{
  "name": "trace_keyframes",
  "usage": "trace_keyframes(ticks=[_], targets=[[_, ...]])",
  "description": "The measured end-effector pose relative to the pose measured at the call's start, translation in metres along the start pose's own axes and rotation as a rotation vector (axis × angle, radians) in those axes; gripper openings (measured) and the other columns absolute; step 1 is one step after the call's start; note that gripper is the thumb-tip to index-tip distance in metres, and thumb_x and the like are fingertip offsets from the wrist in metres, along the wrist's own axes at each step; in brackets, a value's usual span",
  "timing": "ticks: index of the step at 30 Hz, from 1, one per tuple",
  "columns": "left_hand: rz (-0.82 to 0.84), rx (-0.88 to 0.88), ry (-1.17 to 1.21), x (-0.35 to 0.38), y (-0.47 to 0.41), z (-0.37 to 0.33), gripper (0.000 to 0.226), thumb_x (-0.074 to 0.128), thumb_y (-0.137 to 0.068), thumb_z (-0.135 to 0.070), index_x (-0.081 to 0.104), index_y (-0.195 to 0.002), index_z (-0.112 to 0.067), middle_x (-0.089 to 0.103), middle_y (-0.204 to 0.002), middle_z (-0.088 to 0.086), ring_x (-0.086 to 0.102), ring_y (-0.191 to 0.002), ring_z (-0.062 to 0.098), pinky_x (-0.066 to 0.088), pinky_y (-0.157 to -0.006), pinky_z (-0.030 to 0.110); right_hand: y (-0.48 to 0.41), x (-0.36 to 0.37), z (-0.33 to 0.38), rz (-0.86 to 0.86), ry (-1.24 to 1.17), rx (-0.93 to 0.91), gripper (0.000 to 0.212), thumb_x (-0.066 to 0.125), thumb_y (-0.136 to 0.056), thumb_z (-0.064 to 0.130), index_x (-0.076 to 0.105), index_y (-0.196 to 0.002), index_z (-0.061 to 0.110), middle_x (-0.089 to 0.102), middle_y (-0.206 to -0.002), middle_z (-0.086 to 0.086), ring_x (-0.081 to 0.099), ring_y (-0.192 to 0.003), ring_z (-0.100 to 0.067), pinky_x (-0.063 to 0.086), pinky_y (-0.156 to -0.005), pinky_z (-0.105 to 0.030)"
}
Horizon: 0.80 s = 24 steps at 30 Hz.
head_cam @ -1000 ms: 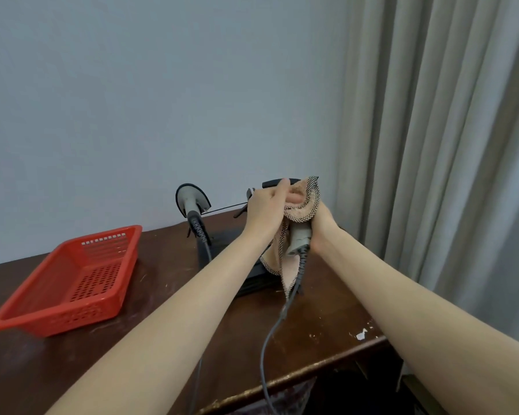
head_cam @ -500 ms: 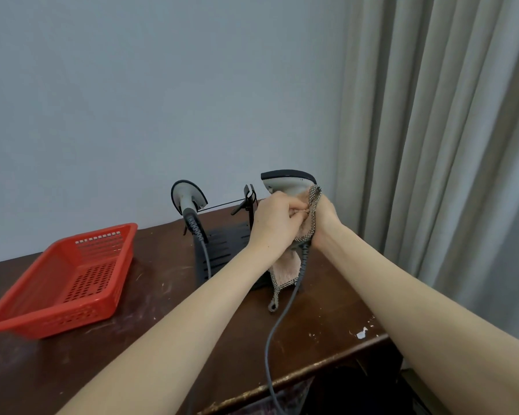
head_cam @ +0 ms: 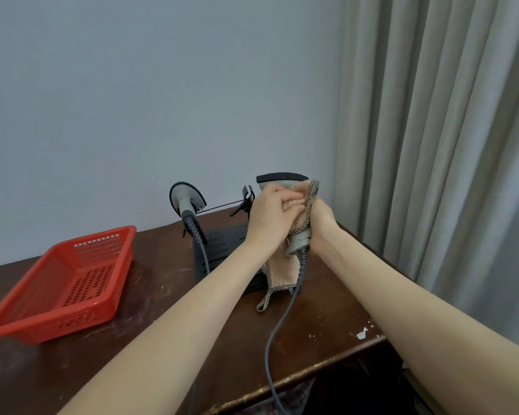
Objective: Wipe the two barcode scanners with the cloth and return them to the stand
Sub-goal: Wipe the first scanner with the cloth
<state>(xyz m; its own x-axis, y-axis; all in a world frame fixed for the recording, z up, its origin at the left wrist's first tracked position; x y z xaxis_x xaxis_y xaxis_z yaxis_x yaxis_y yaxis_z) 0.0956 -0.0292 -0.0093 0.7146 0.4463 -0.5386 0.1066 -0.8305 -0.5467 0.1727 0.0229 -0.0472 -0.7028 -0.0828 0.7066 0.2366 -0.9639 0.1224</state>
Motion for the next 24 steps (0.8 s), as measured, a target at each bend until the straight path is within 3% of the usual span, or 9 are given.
trace_keyframes(ticks=[3,7,10,13,16,18,21,24], targets=[[0.046,0.017,-0.025,0.002,0.008,0.002,0.017,0.068,-0.082,-0.012,0.074,-0.098,-0.014,0.06,-0.095,-0.002,0.05,-0.087,0.004,0.031,-0.072,0.0,0.001,-0.005,0.001,-0.1,0.108,0.013,0.034,0.037,-0.097,0.021,0.051,-0.068,0.012,0.056,-0.06,-0.009,0.059,-0.049,-0.019,0.048,-0.048,-0.02],[0.169,0.006,-0.042,0.001,0.018,0.005,0.016,0.065,-0.076,-0.008,0.075,-0.087,-0.015,0.064,-0.087,-0.006,0.055,-0.085,0.008,0.037,-0.077,0.016,-0.001,-0.015,0.001,-0.215,0.209,0.004,0.034,0.051,-0.093,0.04,0.063,-0.087,0.01,0.066,-0.087,-0.016,0.067,-0.072,-0.028,0.054,-0.063,-0.033],[0.267,0.023,-0.123,-0.003,0.017,0.003,0.018,0.058,-0.075,-0.006,0.072,-0.082,-0.015,0.059,-0.082,-0.011,0.053,-0.085,0.01,0.035,-0.075,0.018,0.0,-0.019,0.0,-0.254,0.338,-0.008,0.037,0.051,-0.091,0.049,0.066,-0.091,0.015,0.067,-0.093,-0.012,0.066,-0.076,-0.029,0.054,-0.066,-0.036],[0.13,0.024,-0.132,-0.008,0.007,0.002,0.022,0.054,-0.081,-0.004,0.072,-0.091,-0.012,0.062,-0.091,-0.001,0.053,-0.086,0.011,0.035,-0.074,0.017,0.001,-0.012,0.0,-0.163,0.268,0.016,0.051,0.041,-0.097,0.052,0.067,-0.105,0.009,0.07,-0.093,-0.014,0.068,-0.079,-0.028,0.057,-0.072,-0.039],[-0.084,-0.03,0.019,-0.016,-0.003,0.004,0.026,0.059,-0.083,-0.007,0.072,-0.101,-0.02,0.064,-0.1,-0.002,0.056,-0.087,0.004,0.042,-0.084,0.015,0.004,-0.003,0.0,-0.09,0.232,0.03,0.054,0.037,-0.098,0.053,0.066,-0.103,0.007,0.071,-0.087,-0.012,0.069,-0.073,-0.024,0.056,-0.064,-0.032],[-0.038,-0.021,0.07,-0.013,-0.003,0.001,0.025,0.062,-0.084,-0.007,0.071,-0.106,-0.016,0.059,-0.103,-0.003,0.053,-0.08,-0.005,0.039,-0.08,0.004,0.006,-0.003,0.001,-0.053,0.191,0.018,0.053,0.035,-0.099,0.051,0.065,-0.095,0.007,0.071,-0.074,-0.009,0.069,-0.061,-0.019,0.055,-0.054,-0.026],[0.097,-0.012,0.021,-0.002,0.005,-0.001,0.023,0.063,-0.086,-0.011,0.07,-0.108,-0.014,0.054,-0.101,-0.004,0.05,-0.089,0.002,0.033,-0.08,0.007,0.008,-0.004,0.005,-0.049,0.156,0.024,0.056,0.035,-0.098,0.056,0.06,-0.08,0.009,0.065,-0.057,-0.008,0.064,-0.046,-0.017,0.05,-0.042,-0.02],[0.163,-0.012,0.018,0.001,0.012,0.002,0.022,0.064,-0.081,-0.007,0.074,-0.099,-0.016,0.058,-0.095,-0.005,0.053,-0.091,0.006,0.035,-0.073,0.005,0.007,-0.006,0.009,-0.105,0.234,0.074,0.074,0.031,-0.089,0.073,0.062,-0.084,0.006,0.067,-0.067,-0.014,0.065,-0.052,-0.024,0.051,-0.048,-0.026]])
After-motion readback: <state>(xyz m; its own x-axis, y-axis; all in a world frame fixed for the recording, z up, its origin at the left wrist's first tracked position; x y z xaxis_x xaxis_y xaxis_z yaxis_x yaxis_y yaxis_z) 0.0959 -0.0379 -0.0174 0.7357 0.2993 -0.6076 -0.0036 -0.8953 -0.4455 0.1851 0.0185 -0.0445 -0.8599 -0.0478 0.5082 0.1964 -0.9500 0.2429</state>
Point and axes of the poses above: each hand's wrist, its own y-axis away from the middle knuckle, its own x-axis out of the palm, z = x × y, the point moved 2 cm from there along -y, towards the middle knuckle
